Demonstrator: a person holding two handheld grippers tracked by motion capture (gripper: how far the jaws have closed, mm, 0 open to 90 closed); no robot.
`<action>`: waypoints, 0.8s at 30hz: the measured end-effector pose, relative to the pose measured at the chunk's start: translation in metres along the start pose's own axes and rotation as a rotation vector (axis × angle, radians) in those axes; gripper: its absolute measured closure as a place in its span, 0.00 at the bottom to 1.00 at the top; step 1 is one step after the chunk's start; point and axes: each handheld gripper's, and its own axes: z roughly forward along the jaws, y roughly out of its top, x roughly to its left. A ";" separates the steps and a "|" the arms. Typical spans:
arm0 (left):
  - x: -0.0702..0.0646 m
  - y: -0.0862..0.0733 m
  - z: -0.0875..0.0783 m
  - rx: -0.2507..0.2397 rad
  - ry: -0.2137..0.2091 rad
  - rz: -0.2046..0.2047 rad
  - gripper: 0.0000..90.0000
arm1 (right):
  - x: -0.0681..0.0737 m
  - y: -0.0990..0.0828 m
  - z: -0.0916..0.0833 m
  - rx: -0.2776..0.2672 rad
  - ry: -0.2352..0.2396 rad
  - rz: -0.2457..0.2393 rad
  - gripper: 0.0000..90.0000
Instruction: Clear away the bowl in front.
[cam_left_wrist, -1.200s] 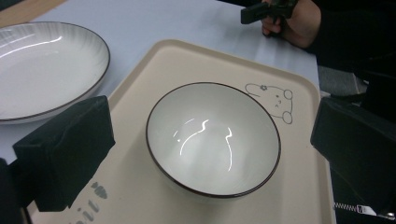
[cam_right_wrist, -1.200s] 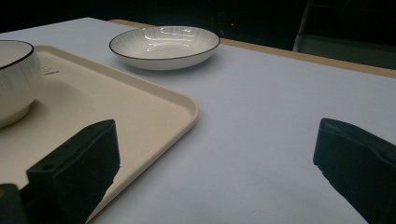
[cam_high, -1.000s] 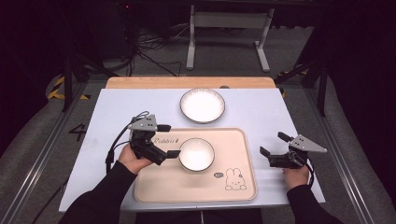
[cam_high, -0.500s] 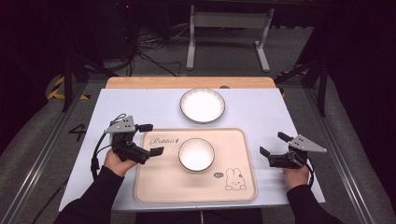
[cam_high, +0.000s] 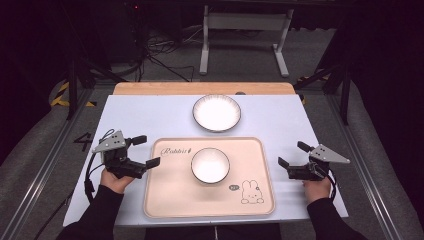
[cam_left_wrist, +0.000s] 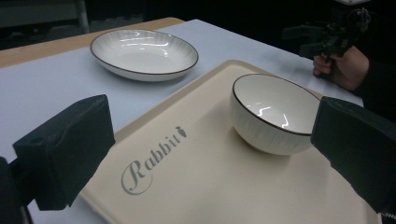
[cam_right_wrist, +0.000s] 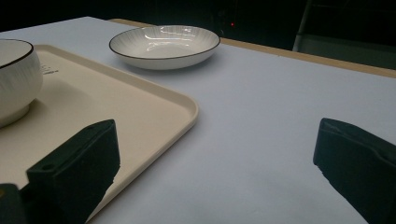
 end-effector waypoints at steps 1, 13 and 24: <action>0.001 -0.002 -0.002 -0.007 0.011 -0.005 0.00 | 0.000 0.000 0.000 0.000 0.000 0.000 0.01; 0.006 -0.024 -0.007 -0.003 0.090 -0.039 0.00 | 0.000 0.000 0.000 0.000 0.002 0.000 0.01; 0.005 -0.035 -0.002 0.030 0.161 -0.043 0.00 | 0.000 0.000 0.000 0.000 0.003 0.000 0.01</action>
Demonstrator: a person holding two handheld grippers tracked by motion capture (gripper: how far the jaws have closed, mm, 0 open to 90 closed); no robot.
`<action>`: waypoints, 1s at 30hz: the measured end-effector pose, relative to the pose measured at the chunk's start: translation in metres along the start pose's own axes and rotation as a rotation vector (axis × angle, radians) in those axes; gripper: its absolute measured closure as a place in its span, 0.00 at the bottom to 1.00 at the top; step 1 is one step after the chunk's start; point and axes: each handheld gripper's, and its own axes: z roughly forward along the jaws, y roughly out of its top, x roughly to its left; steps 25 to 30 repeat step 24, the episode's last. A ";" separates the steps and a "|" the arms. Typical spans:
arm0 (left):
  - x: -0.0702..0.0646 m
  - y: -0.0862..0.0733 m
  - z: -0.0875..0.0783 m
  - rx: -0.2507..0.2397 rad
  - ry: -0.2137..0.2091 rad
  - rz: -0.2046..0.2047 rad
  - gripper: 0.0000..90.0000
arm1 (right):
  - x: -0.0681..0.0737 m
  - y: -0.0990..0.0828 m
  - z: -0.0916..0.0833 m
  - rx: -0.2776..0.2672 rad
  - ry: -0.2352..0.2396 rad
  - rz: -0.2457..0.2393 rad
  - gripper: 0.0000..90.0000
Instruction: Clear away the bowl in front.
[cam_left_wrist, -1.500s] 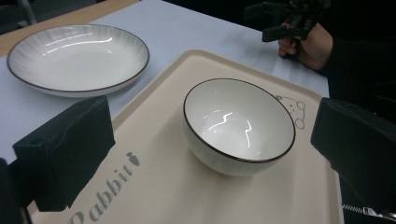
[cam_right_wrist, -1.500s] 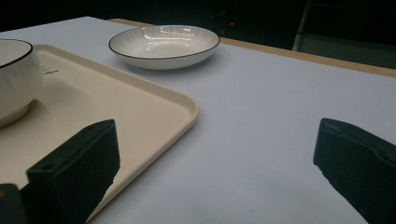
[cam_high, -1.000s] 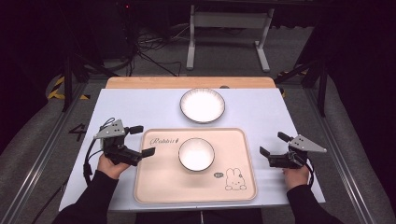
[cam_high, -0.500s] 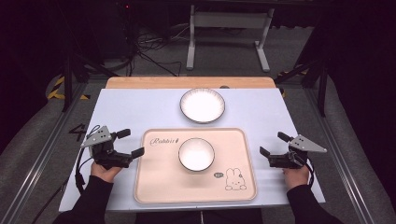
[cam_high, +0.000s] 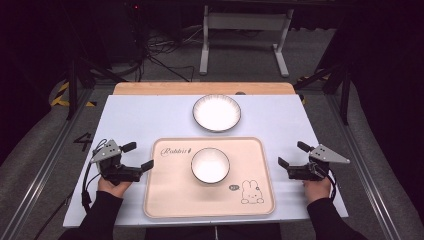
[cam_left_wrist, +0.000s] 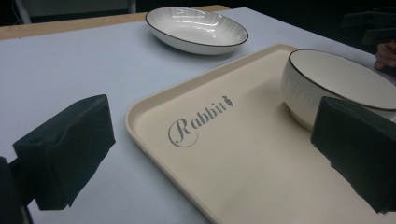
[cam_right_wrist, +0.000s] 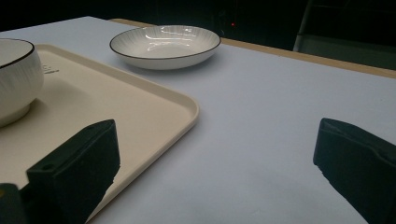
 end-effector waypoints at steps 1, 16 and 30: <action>0.000 -0.001 0.000 0.010 0.001 -0.001 0.00 | 0.000 0.000 0.000 -0.002 0.000 -0.002 0.01; 0.008 -0.009 0.004 0.003 0.023 -0.072 0.00 | 0.000 0.000 -0.001 -0.005 0.000 0.005 0.01; 0.008 -0.009 0.005 0.006 0.016 -0.069 0.00 | -0.001 0.000 -0.001 -0.007 0.000 0.004 0.01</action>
